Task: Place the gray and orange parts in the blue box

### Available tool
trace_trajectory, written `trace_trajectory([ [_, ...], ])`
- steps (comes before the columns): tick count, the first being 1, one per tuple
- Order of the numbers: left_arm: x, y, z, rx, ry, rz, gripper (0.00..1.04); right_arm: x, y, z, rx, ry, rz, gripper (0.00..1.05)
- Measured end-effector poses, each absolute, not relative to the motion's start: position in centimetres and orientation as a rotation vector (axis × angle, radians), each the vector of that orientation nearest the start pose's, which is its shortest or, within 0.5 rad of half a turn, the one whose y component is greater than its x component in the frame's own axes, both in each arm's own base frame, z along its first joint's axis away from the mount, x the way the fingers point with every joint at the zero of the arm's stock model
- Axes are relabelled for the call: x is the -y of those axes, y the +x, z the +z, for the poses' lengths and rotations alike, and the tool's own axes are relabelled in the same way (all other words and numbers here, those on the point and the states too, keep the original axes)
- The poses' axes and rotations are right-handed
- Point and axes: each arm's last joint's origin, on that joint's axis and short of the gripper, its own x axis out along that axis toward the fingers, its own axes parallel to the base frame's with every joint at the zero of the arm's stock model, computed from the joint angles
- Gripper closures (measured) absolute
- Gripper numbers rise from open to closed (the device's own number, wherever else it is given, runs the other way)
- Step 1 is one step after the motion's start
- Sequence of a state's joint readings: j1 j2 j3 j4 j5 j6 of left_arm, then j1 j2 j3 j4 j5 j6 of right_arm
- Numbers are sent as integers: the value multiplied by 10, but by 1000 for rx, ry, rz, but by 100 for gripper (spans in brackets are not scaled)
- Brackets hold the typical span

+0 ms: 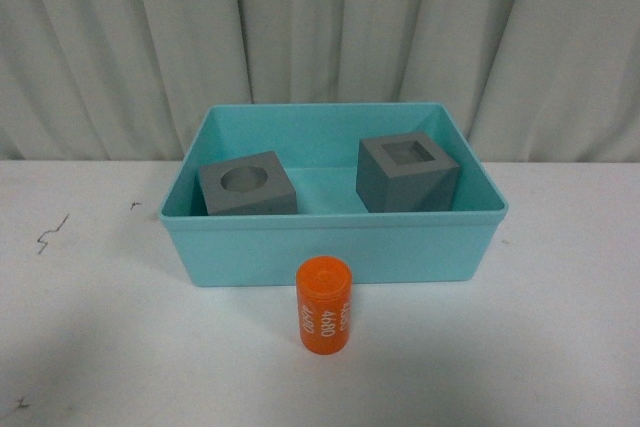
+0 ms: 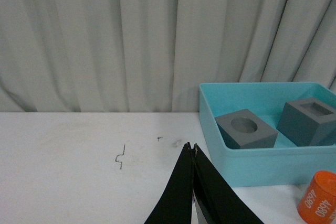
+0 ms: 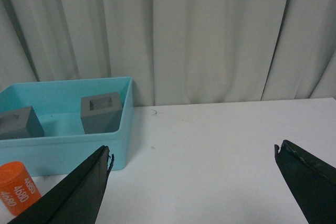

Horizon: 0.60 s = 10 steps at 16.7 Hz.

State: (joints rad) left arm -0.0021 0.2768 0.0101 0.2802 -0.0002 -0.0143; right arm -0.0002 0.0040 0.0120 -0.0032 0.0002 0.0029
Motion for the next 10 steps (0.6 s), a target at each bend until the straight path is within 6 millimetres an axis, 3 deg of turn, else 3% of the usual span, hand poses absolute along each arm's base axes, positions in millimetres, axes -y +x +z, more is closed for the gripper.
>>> trace_trajectory([
  [10,0,97,166,-6,-14,-1,103,0,97,167,5,3,0,6],
])
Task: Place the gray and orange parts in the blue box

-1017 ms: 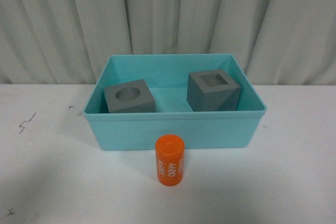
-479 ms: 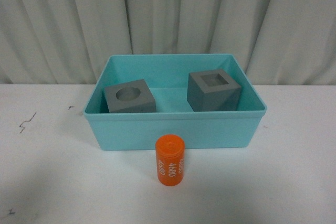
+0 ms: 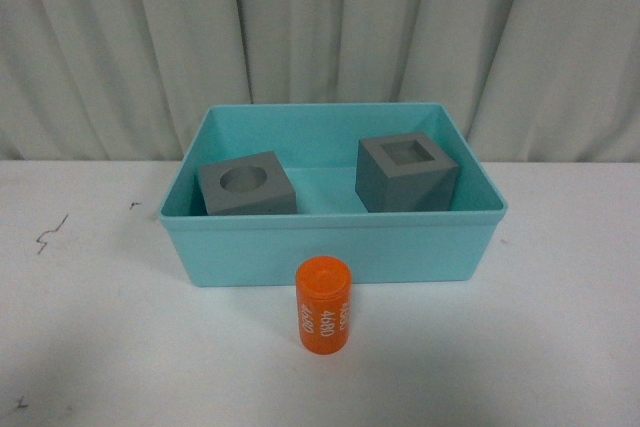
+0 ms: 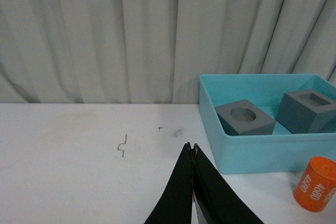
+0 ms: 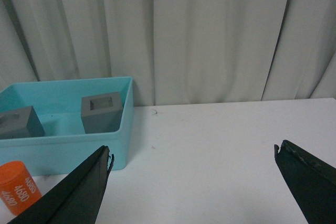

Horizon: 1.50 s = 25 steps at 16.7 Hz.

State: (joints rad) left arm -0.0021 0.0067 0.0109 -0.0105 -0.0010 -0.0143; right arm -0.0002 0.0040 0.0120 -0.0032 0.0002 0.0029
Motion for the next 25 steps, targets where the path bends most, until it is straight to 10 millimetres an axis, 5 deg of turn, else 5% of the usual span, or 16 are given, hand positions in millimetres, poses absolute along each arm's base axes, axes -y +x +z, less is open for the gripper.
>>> trace_trajectory([
  [2,0,97,166,-1,-14,-2,96,0,97,167,5,3,0,6],
  [6,0,97,166,0,-14,-2,47,0,97,167,5,3,0,6],
  [13,0,97,166,0,-14,-2,6,0,97,167,5,3,0,6],
  [16,0,97,166,1,-14,-3,7,-1,103,166,-103,73,90,6],
  [20,0,97,166,1,-14,-2,7,-26,163,220,-101,176,222,6],
  [25,0,97,166,1,-14,-2,7,-85,266,230,-385,218,327,6],
])
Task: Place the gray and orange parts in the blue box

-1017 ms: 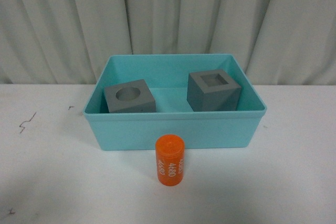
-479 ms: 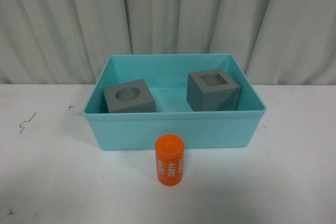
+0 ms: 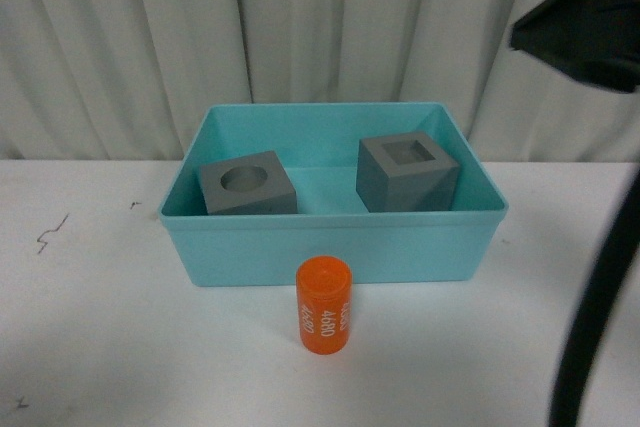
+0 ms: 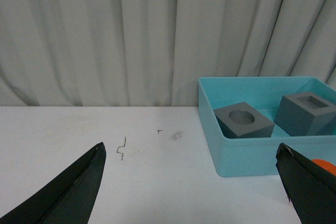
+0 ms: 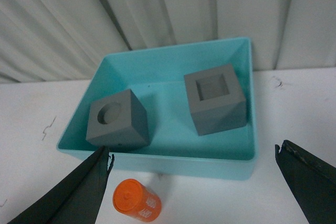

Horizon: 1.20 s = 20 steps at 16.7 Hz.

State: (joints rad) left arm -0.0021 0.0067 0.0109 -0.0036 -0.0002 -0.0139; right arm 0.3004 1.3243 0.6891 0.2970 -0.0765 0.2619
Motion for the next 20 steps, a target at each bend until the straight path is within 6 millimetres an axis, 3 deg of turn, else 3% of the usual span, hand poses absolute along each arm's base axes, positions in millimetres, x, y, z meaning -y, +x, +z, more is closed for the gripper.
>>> trace_trajectory([
  [3,0,97,166,1,-14,-2,7,-121,306,212,-569,185,383,6],
  [5,0,97,166,1,-14,-2,7,-143,315,199,-663,160,430,6],
  [9,0,97,166,1,-14,-2,7,-168,318,181,-771,134,499,6],
  [13,0,97,166,1,-14,-2,7,-180,317,150,-887,102,519,6],
  [20,0,97,166,1,-14,-2,7,-190,330,127,-921,8,544,6],
])
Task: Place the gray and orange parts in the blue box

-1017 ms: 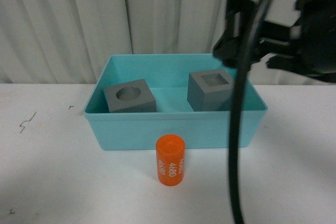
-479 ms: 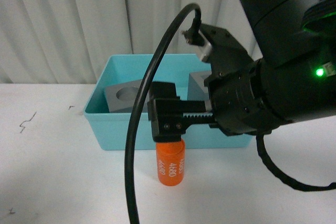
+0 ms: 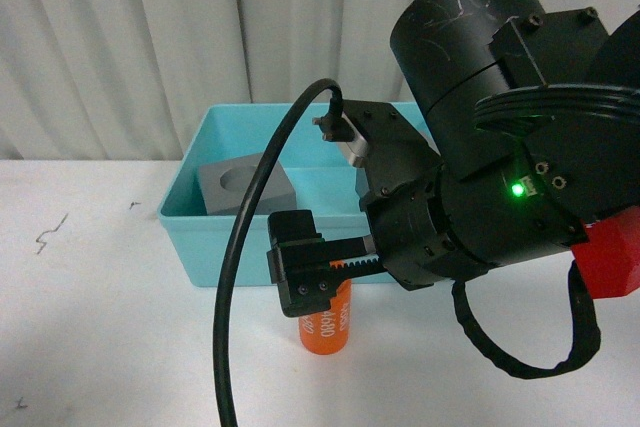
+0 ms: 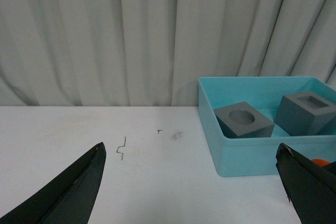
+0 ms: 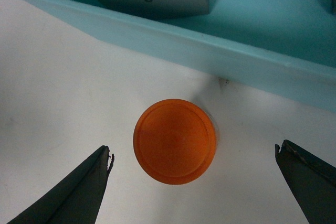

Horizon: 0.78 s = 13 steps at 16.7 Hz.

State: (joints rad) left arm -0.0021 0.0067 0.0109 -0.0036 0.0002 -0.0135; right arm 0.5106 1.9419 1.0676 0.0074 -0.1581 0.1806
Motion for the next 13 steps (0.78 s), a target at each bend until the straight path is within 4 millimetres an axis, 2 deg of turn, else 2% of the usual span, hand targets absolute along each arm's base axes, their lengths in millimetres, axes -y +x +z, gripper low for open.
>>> trace_trajectory([
  [4,0,97,166,1,-14,-2,7,-198,336,119,-933,-43,573,6],
  [10,0,97,166,1,-14,-2,7,-213,334,112,-937,-101,606,6],
  [11,0,97,166,1,-14,-2,7,-212,335,112,-933,-105,604,9],
  [13,0,97,166,1,-14,-2,7,-208,338,112,-926,-115,592,28],
])
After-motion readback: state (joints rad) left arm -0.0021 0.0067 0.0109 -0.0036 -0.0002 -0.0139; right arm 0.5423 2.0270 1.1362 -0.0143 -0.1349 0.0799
